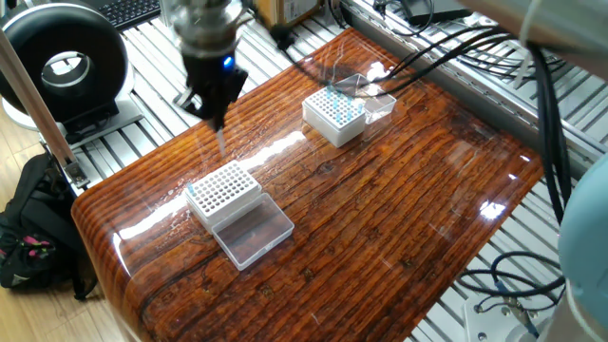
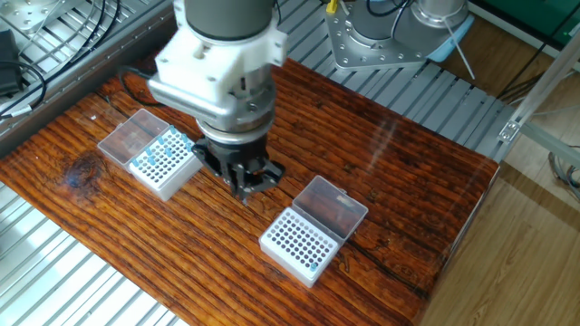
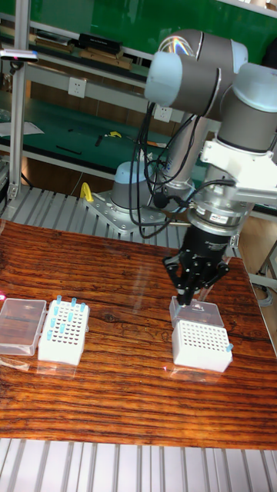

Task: Transfer all medium pipette tips from one holder to another

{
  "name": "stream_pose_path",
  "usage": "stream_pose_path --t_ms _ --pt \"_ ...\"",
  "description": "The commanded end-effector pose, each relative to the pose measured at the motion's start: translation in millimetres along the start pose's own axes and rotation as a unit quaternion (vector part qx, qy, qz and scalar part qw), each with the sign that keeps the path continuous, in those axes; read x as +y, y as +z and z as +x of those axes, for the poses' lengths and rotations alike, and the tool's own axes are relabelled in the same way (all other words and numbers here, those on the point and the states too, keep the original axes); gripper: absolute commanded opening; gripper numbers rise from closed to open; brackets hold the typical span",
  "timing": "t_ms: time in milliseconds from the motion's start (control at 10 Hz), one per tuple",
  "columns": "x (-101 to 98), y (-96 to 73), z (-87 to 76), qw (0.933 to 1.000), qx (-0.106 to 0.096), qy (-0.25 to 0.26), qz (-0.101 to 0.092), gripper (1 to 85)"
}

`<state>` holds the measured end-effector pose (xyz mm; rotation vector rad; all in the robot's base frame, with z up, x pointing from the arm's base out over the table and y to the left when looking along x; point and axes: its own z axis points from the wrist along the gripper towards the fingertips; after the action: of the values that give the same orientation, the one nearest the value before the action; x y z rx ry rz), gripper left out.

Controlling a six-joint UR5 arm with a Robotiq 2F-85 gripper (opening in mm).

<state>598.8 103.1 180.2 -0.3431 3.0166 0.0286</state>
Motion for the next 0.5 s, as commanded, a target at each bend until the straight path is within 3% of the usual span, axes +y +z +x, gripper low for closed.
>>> stream_pose_path --t_ms 0,100,200,300,400 --pt "5.1 -0.3 -7.1 0.9962 -0.016 0.080 -0.028 1.0" --pt "20.4 -2.1 -15.9 0.9910 -0.029 0.117 -0.060 1.0" --pt "21.6 1.5 -15.3 0.9905 -0.033 0.121 -0.056 1.0" --pt "-4.7 4.7 -11.4 0.9944 -0.029 0.098 -0.027 1.0" --pt "-25.7 4.9 -11.2 0.9967 -0.023 0.074 -0.026 1.0"
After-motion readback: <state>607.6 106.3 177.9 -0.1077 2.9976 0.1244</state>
